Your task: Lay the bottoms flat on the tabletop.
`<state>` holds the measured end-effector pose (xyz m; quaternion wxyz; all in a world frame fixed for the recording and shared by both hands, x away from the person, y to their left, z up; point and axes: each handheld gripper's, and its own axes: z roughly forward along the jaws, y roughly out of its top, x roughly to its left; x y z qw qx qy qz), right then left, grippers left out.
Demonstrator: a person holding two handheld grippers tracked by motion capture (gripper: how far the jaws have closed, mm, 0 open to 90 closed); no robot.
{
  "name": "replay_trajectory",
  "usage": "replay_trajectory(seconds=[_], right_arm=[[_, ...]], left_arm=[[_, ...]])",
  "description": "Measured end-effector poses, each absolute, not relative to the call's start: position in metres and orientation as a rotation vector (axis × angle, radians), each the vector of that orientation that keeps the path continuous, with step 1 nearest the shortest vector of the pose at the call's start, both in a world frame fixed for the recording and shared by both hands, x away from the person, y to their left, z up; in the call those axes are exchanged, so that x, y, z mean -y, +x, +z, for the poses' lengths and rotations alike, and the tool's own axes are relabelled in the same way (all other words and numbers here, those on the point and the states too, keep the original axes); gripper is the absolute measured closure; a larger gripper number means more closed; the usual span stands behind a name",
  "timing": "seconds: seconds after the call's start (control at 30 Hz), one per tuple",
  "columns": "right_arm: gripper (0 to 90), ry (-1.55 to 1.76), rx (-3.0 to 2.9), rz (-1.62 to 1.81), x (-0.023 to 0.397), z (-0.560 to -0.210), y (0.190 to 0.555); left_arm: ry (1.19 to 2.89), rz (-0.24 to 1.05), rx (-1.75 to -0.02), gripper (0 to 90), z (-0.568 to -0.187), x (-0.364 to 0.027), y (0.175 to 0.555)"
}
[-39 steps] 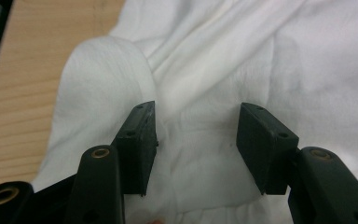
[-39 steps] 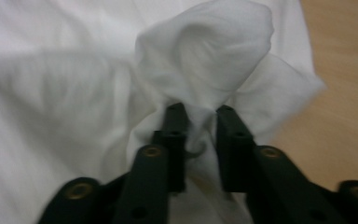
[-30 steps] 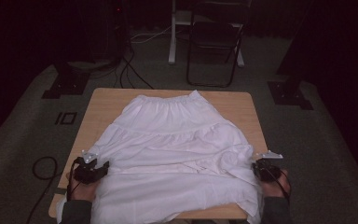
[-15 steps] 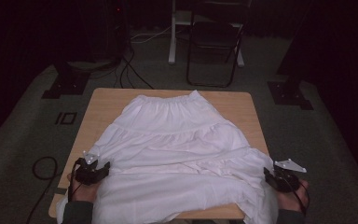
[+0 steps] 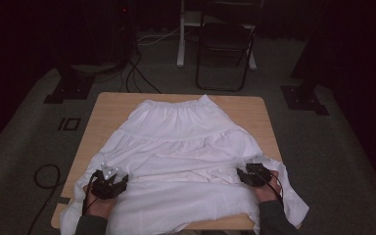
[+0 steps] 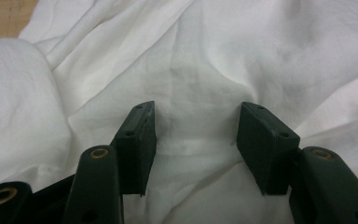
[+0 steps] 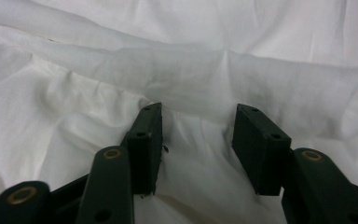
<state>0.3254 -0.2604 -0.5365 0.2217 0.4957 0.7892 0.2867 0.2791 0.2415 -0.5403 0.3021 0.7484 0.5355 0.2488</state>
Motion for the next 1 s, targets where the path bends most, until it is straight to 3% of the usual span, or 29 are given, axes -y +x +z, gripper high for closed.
replay_trajectory(seconds=[0.33,1.0], right_arm=[[75.4,1.43,-2.194,0.803,0.28,-0.535,0.294],[76.2,1.489,-2.208,0.761,0.299,-0.532,0.208]], left_arm=[[2.017,0.629,-1.404,52.4,-0.538,-0.242,0.267],[2.113,0.54,-1.378,52.6,-0.531,-0.229,0.206]])
